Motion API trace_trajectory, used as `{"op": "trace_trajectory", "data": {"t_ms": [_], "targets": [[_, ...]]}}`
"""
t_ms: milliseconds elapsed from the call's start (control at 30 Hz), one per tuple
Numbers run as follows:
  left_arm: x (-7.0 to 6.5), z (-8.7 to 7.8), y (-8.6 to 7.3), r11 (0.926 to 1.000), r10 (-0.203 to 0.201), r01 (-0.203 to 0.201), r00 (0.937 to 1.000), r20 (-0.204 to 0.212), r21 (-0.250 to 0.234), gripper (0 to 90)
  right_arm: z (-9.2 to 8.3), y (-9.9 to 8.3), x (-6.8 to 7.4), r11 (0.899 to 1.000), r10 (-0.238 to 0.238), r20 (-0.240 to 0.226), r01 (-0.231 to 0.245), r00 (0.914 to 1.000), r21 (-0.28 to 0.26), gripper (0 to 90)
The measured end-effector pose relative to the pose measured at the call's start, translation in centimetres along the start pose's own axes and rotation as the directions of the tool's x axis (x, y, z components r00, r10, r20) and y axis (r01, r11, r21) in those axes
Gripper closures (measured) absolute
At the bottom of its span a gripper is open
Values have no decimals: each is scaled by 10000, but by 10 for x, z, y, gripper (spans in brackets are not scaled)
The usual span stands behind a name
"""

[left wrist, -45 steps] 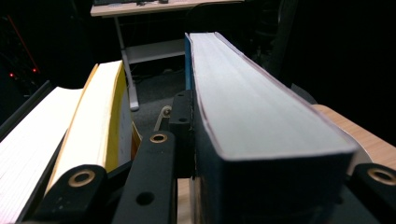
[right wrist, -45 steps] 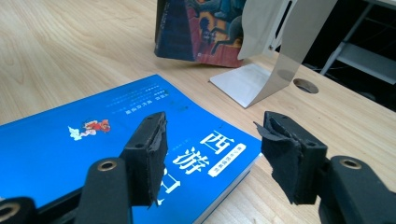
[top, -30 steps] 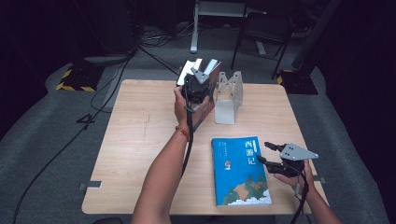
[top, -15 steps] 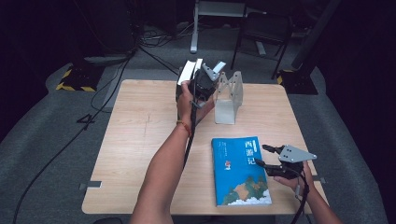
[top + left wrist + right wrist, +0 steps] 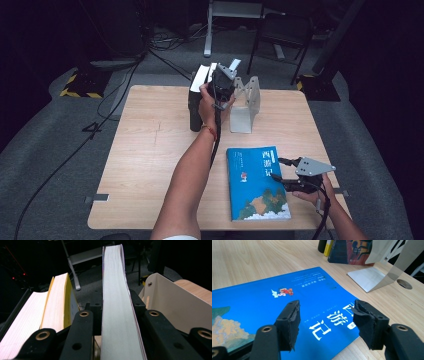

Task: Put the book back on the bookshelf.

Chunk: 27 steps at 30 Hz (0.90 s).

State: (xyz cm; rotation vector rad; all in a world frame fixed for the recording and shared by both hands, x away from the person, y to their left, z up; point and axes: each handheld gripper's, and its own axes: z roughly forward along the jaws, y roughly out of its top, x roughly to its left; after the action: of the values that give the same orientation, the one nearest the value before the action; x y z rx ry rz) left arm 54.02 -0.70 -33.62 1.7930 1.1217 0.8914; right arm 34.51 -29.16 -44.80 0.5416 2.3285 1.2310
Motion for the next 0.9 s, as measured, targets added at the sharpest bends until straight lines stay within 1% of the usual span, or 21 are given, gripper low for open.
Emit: {"op": "trace_trajectory", "data": {"t_ms": [100, 133, 167, 200, 233, 267, 300, 333, 367, 400, 500, 567, 600, 667, 733, 833, 900], "targets": [[4, -1, 0, 10000, -97, 97, 9999, 105, -6, 712, 0, 1, -1, 10000, 10, 12, -10, 10000, -21, 393], [6, -1, -2, 10000, -52, 52, 9997, 233, -8, 708, -1, 1, 0, 10000, 9, 11, -9, 10000, -22, 393], [7, -1, -2, 9999, 99, -99, 9995, 302, 27, 693, -1, 1, 0, 10000, -53, 30, 53, 10000, -32, 390], [8, -2, -3, 9995, 290, -292, 9994, 200, 76, 667, -1, 2, 0, 10000, -65, 92, 65, 9999, -11, 389], [9, -3, -4, 9995, 300, -301, 9994, 151, 49, 631, 0, 2, 0, 10000, -56, 166, 56, 9998, 11, 386], [9, -3, -4, 9995, 300, -301, 9994, 151, 49, 618, 0, 2, 0, 10000, -56, 166, 56, 9998, 11, 386], [10, -5, -4, 9994, 331, -334, 9991, 276, 84, 618, 0, 2, -1, 10000, -48, 270, 46, 9996, 76, 384], [10, -7, -5, 9989, 440, -444, 9986, 282, 156, 586, 0, 1, -2, 9999, -48, 353, 43, 9994, 141, 382], [10, -9, -6, 9985, 550, -551, 9983, 187, 66, 531, 0, 0, -5, 9999, 13, 445, -20, 9990, 160, 380], [10, -11, -8, 9979, 648, -649, 9974, 308, 21, 508, 0, 0, -6, 9998, 59, 478, -66, 9988, 161, 379], [10, -14, -12, 9973, 715, -724, 9957, 595, 138, 443, -1, 0, -8, 9997, 208, 570, -217, 9982, 144, 377], [10, -15, -13, 9957, 903, -914, 9941, 596, 157, 424, -1, 0, -8, 9996, 238, 591, -247, 9980, 145, 376], [9, -16, -13, 9958, 897, -907, 9943, 577, 148, 415, -1, 0, -8, 9996, 228, 580, -238, 9981, 174, 375], [10, -19, -13, 9971, 759, -764, 9938, 807, 34, 395, 0, -1, -8, 9994, 240, 536, -252, 9983, 219, 374], [10, -22, -13, 9976, 690, -685, 9941, 834, -95, 382, 0, -1, -8, 9994, 245, 512, -257, 9984, 244, 373], [10, -29, -13, 9979, 615, -588, 9923, 1072, -277, 363, 1, -1, -8, 9993, 262, 478, -275, 9985, 267, 373], [9, -32, -13, 9975, 652, -618, 9916, 1117, -336, 354, 1, -1, -8, 9992, 268, 458, -281, 9986, 270, 373]]}}
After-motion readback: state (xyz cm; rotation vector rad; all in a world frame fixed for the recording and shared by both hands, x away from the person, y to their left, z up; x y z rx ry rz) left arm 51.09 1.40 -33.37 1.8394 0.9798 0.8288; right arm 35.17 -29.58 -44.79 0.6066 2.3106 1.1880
